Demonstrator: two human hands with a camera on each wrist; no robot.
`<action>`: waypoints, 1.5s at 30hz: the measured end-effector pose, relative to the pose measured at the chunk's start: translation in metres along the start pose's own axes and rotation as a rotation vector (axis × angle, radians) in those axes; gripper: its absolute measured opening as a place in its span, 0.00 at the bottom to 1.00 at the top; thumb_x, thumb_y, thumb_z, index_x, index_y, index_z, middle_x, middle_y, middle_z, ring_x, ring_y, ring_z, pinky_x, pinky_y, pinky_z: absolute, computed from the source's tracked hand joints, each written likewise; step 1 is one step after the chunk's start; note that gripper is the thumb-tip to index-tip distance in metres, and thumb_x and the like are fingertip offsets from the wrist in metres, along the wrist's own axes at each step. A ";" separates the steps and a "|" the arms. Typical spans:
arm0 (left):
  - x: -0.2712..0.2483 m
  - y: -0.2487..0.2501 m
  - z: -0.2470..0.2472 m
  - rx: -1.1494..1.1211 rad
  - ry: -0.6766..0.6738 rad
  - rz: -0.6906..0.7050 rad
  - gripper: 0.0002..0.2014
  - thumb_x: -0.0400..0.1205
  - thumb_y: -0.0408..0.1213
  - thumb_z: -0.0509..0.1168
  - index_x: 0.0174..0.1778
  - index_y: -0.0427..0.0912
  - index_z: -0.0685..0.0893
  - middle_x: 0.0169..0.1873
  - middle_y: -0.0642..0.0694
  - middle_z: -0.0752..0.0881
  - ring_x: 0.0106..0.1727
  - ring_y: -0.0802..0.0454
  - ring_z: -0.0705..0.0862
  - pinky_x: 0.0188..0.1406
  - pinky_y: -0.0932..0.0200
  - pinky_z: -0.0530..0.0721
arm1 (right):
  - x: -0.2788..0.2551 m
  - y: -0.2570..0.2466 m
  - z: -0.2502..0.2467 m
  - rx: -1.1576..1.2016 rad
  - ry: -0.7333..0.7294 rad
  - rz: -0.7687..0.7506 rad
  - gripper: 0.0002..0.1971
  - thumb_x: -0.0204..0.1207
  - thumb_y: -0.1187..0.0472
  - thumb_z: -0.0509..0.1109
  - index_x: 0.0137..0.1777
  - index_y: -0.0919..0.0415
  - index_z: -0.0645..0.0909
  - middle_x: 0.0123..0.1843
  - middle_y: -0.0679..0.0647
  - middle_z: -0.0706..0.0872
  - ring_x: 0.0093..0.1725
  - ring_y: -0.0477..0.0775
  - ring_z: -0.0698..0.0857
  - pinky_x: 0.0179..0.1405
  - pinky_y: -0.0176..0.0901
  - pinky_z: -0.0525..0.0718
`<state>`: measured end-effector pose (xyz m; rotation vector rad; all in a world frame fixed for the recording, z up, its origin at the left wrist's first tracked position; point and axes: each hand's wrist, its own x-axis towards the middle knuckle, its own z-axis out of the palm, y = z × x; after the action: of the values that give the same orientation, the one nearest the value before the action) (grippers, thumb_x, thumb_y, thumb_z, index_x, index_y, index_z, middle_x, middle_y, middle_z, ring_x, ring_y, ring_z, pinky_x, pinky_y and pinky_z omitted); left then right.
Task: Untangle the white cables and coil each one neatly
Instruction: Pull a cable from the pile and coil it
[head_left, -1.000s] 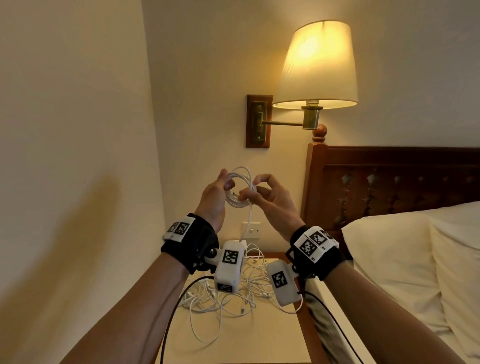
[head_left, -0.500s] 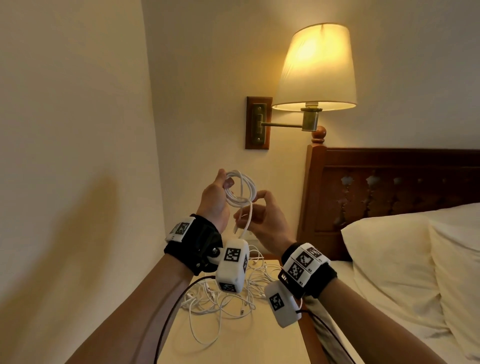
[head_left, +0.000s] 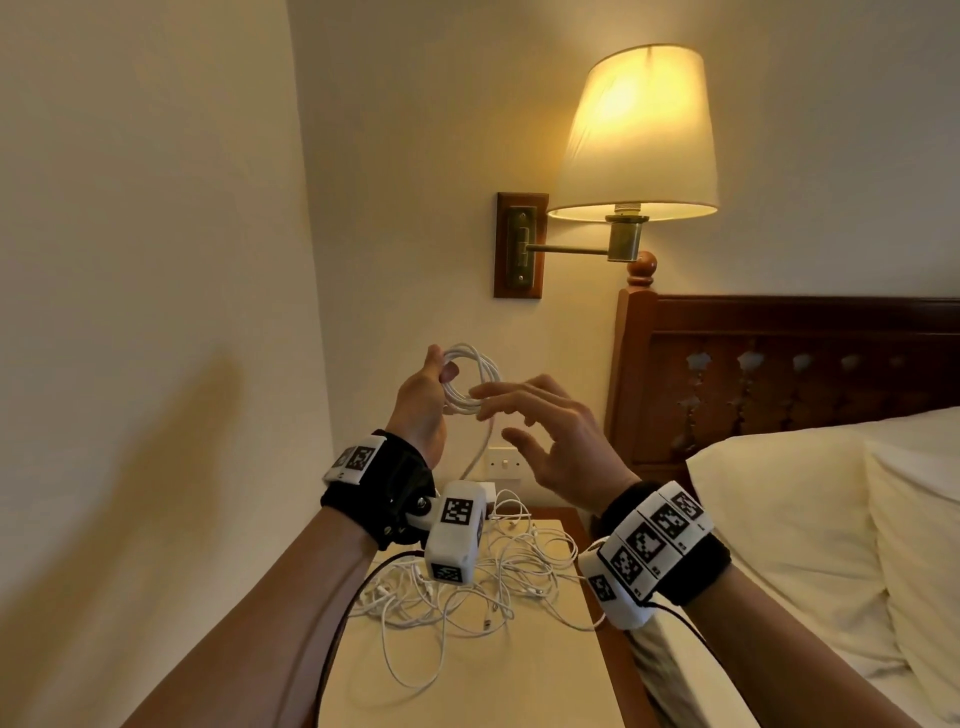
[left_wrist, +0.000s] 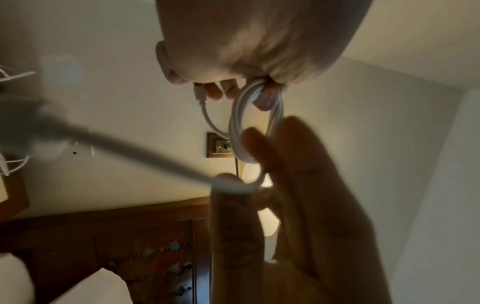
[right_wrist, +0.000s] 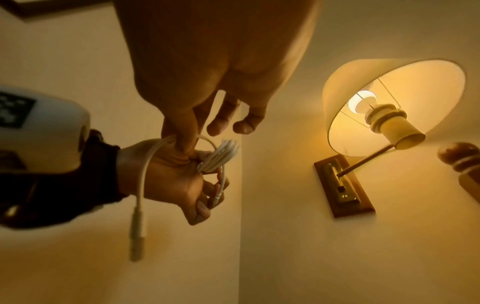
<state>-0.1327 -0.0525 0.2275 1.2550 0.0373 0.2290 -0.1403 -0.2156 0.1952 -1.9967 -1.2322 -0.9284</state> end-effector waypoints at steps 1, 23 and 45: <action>-0.001 0.001 0.001 0.006 -0.004 0.001 0.25 0.89 0.52 0.50 0.71 0.37 0.75 0.69 0.44 0.79 0.78 0.46 0.67 0.79 0.48 0.56 | 0.000 0.001 0.000 -0.029 -0.023 -0.019 0.16 0.74 0.66 0.74 0.61 0.53 0.85 0.65 0.44 0.86 0.54 0.51 0.79 0.53 0.36 0.76; -0.014 0.006 -0.002 0.256 -0.113 0.108 0.27 0.88 0.55 0.48 0.73 0.40 0.77 0.73 0.47 0.78 0.76 0.49 0.71 0.81 0.45 0.60 | 0.022 -0.004 -0.022 0.857 0.465 1.018 0.09 0.81 0.63 0.69 0.54 0.70 0.85 0.33 0.58 0.90 0.24 0.46 0.83 0.26 0.32 0.84; -0.014 0.004 0.002 0.092 -0.139 -0.013 0.28 0.86 0.60 0.50 0.72 0.45 0.78 0.74 0.46 0.77 0.81 0.43 0.65 0.79 0.36 0.56 | 0.022 0.006 -0.023 0.584 -0.020 0.864 0.07 0.81 0.63 0.70 0.50 0.60 0.90 0.41 0.54 0.91 0.41 0.47 0.83 0.38 0.37 0.81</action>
<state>-0.1468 -0.0562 0.2302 1.3593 -0.0645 0.1289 -0.1334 -0.2251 0.2258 -1.7611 -0.4448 -0.0950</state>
